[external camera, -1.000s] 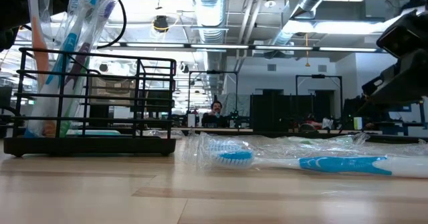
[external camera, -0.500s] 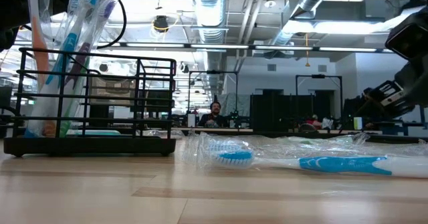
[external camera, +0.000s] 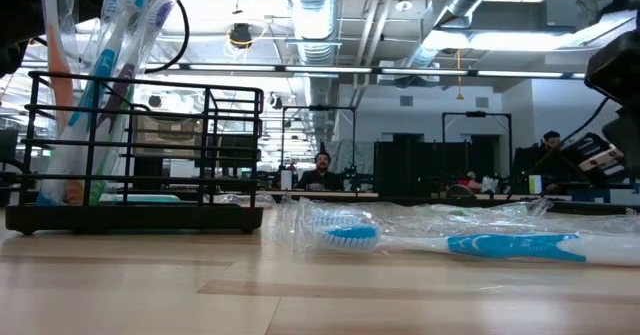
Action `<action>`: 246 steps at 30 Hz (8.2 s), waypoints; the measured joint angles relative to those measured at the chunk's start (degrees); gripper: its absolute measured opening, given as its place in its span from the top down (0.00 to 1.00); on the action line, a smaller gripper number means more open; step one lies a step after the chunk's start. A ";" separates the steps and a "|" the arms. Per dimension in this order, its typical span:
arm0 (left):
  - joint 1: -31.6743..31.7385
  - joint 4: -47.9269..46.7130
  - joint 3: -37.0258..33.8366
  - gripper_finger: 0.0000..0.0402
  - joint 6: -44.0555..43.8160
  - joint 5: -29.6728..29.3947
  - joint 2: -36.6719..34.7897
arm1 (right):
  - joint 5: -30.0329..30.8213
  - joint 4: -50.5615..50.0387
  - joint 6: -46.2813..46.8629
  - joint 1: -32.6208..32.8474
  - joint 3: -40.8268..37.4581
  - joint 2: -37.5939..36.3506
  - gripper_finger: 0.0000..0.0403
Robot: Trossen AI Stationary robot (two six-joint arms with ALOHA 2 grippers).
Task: Pick & Place toothbrushing station
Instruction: Put the mouthwash into the black toothbrush rack
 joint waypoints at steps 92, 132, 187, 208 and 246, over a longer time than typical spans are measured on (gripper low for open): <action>-0.02 0.39 0.00 0.67 -0.62 0.02 -0.02 | 10.31 15.79 1.99 11.65 0.00 15.62 0.42; 0.00 0.52 0.00 0.67 -0.62 0.02 -0.01 | 12.25 24.73 2.03 15.56 0.00 21.31 0.40; 0.00 0.70 0.00 0.67 -0.60 0.02 -0.02 | 20.69 31.77 0.07 17.97 9.40 48.92 0.75; 0.00 0.79 0.00 0.67 -2.63 0.00 -0.02 | 18.12 32.09 12.05 13.93 9.84 48.22 0.88; 0.00 -35.92 21.50 0.67 -7.09 -0.02 0.00 | -3.15 -38.12 -15.93 -14.46 53.72 35.21 0.87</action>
